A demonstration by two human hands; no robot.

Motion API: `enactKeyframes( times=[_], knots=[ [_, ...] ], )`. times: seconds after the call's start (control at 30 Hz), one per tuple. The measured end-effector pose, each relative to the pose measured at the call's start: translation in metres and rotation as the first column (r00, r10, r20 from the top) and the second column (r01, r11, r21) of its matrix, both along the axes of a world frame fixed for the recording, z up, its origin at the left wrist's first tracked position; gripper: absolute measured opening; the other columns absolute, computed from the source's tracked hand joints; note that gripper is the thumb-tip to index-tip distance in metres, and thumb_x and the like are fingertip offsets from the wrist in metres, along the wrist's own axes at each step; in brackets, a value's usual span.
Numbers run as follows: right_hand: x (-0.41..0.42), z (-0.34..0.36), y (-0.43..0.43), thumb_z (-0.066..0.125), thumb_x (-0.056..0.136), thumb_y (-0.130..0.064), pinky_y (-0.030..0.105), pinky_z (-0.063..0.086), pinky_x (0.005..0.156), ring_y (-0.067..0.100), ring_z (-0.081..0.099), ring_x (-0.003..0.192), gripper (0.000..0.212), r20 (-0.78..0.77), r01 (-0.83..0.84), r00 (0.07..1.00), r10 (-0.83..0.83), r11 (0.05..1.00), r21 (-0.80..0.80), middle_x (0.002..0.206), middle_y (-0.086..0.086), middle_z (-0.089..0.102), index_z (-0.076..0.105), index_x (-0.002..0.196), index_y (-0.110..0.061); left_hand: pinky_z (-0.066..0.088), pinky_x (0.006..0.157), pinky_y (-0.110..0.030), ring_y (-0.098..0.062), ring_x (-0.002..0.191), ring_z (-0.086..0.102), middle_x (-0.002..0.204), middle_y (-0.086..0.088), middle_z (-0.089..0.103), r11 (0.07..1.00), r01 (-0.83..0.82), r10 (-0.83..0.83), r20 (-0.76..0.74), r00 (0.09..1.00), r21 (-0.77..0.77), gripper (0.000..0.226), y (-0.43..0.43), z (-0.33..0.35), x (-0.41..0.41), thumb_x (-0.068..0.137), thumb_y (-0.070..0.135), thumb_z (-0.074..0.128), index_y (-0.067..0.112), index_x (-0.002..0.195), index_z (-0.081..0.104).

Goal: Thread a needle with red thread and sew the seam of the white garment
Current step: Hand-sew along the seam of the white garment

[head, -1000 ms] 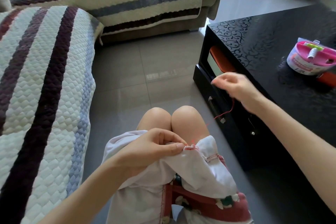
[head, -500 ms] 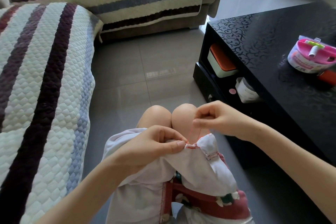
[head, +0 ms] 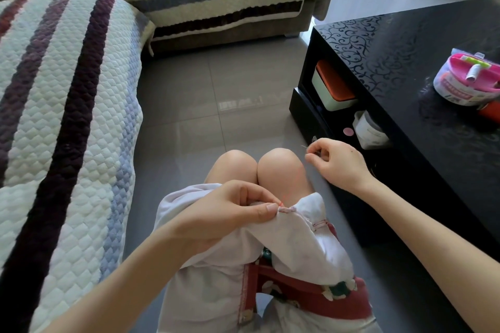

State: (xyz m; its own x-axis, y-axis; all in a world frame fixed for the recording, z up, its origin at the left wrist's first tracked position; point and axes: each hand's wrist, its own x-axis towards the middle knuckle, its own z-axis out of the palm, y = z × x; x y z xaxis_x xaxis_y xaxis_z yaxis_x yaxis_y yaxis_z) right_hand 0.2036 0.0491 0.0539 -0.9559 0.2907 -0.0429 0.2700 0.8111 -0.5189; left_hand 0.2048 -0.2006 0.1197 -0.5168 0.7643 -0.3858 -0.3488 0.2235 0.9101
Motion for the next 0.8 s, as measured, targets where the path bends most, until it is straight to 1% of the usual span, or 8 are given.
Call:
enactKeyframes(
  times=[0.07, 0.17, 0.23, 0.3, 0.47, 0.53, 0.67, 0.8],
  knots=[
    [0.012, 0.021, -0.013, 0.066, 0.089, -0.023, 0.022, 0.041, 0.066, 0.001, 0.051, 0.061, 0.014, -0.039, -0.156, 0.988, 0.153, 0.911, -0.382, 0.059, -0.015, 0.054, 0.069, 0.102, -0.022, 0.046, 0.074, -0.012, -0.001, 0.083, 0.064, 0.083, 0.005, 0.072, 1.0, -0.02, 0.02, 0.002, 1.0, 0.008, 0.011, -0.001, -0.002, -0.001, 0.081, 0.02, 0.066, 0.02, 0.078, 0.076],
    [0.035, 0.048, -0.032, 0.069, 0.086, -0.025, 0.013, 0.044, 0.073, -0.004, 0.061, 0.079, 0.016, 0.067, -0.316, 0.871, 0.487, 0.66, -0.682, 0.079, -0.016, 0.07, 0.073, 0.1, -0.017, 0.047, 0.075, -0.014, -0.003, 0.085, 0.064, 0.086, 0.001, 0.072, 0.999, -0.032, 0.032, 0.013, 0.999, 0.017, 0.011, -0.003, -0.004, -0.003, 0.084, 0.02, 0.065, 0.017, 0.083, 0.075],
    [0.045, 0.049, -0.038, 0.073, 0.08, -0.04, 0.027, 0.044, 0.069, 0.013, 0.058, 0.073, 0.028, 0.124, -0.363, 0.799, 0.588, 0.636, -0.681, 0.073, 0.004, 0.064, 0.073, 0.087, -0.013, 0.047, 0.074, -0.015, -0.005, 0.084, 0.065, 0.087, -0.001, 0.073, 0.999, -0.047, 0.047, 0.01, 0.999, 0.005, 0.01, -0.003, -0.003, -0.003, 0.087, 0.019, 0.067, 0.011, 0.087, 0.074],
    [0.05, 0.048, -0.035, 0.072, 0.075, -0.047, 0.037, 0.032, 0.061, 0.023, 0.041, 0.062, 0.045, 0.127, -0.348, 0.819, 0.56, 0.661, -0.665, 0.064, 0.02, 0.045, 0.064, 0.073, -0.003, 0.048, 0.07, -0.014, -0.005, 0.078, 0.065, 0.082, -0.002, 0.073, 0.994, -0.094, 0.092, -0.036, 0.995, -0.051, 0.012, -0.004, -0.002, -0.004, 0.088, 0.015, 0.066, 0.006, 0.087, 0.073],
    [0.068, 0.069, -0.017, 0.076, 0.073, -0.029, 0.02, 0.023, 0.05, 0.009, 0.032, 0.049, 0.034, 0.149, -0.253, 0.844, 0.515, 0.627, -0.737, 0.05, -0.002, 0.036, 0.054, 0.048, -0.02, 0.044, 0.062, -0.011, 0.003, 0.066, 0.061, 0.067, 0.011, 0.07, 0.97, -0.141, 0.083, -0.273, 0.958, -0.199, 0.013, -0.002, -0.003, 0.003, 0.088, 0.019, 0.068, 0.017, 0.076, 0.074],
    [0.075, 0.069, -0.014, 0.076, 0.073, -0.024, 0.021, 0.02, 0.05, 0.009, 0.028, 0.049, 0.036, 0.184, -0.235, 0.854, 0.487, 0.676, -0.698, 0.05, -0.002, 0.034, 0.052, 0.046, -0.022, 0.042, 0.06, -0.009, 0.008, 0.063, 0.058, 0.062, 0.018, 0.066, 0.958, -0.14, 0.031, -0.395, 0.918, -0.249, 0.015, 0.006, -0.006, 0.009, 0.088, 0.023, 0.067, 0.018, 0.075, 0.074],
    [0.079, 0.048, -0.013, 0.075, 0.079, -0.022, 0.026, 0.026, 0.052, 0.006, 0.032, 0.049, 0.033, 0.184, -0.199, 0.934, 0.307, 0.873, -0.446, 0.05, -0.006, 0.037, 0.056, 0.052, -0.017, 0.042, 0.06, -0.008, 0.009, 0.062, 0.055, 0.061, 0.019, 0.064, 0.941, -0.163, 0.016, -0.442, 0.897, -0.297, 0.015, 0.02, -0.018, 0.01, 0.089, 0.023, 0.066, 0.015, 0.079, 0.074],
    [0.083, 0.043, -0.022, 0.066, 0.086, -0.031, 0.022, 0.037, 0.055, 0.007, 0.043, 0.053, 0.009, 0.005, -0.247, 0.966, 0.26, 0.924, -0.29, 0.056, -0.004, 0.044, 0.064, 0.094, -0.027, 0.042, 0.059, -0.009, 0.01, 0.06, 0.054, 0.058, 0.02, 0.063, 0.937, -0.172, 0.041, -0.393, 0.918, -0.305, 0.017, 0.022, -0.023, 0.008, 0.089, 0.024, 0.066, 0.012, 0.08, 0.074]
  ],
)
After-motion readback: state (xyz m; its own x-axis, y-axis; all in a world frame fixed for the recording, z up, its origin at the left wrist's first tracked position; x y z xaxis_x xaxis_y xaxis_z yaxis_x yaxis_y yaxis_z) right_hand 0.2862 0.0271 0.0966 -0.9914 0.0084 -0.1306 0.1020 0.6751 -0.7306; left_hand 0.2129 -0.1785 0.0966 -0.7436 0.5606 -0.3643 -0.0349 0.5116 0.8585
